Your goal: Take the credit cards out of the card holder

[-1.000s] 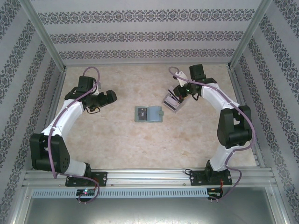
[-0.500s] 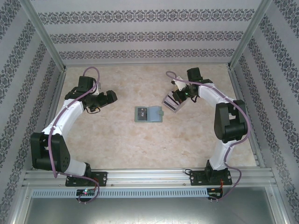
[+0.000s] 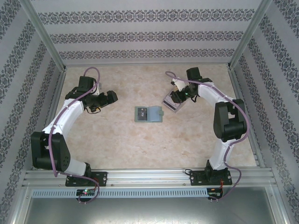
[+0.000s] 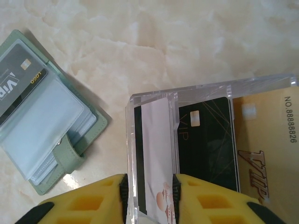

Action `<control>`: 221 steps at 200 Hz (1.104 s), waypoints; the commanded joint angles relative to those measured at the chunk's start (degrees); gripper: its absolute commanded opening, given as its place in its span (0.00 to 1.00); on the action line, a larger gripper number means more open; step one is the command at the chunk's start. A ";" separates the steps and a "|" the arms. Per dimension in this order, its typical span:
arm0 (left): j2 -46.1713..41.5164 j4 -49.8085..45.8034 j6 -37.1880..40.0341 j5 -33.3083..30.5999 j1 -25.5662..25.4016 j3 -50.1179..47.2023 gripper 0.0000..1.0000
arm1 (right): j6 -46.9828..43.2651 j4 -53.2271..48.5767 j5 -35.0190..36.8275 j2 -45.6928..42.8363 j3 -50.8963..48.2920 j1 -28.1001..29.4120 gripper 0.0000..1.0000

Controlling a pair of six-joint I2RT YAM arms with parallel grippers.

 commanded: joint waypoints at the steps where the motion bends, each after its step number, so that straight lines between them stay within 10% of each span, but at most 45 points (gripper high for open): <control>1: -0.56 -0.75 1.59 0.52 0.76 0.61 0.99 | 2.63 0.25 0.57 -2.98 0.61 0.29 0.36; 98: -2.96 -0.18 -0.36 -1.15 0.77 -2.73 1.00 | 35.38 5.15 16.95 -12.06 -5.32 16.58 0.57; 221: -2.86 4.18 -2.08 2.37 0.76 -6.88 1.00 | 70.38 14.80 17.49 3.51 -3.29 30.25 0.55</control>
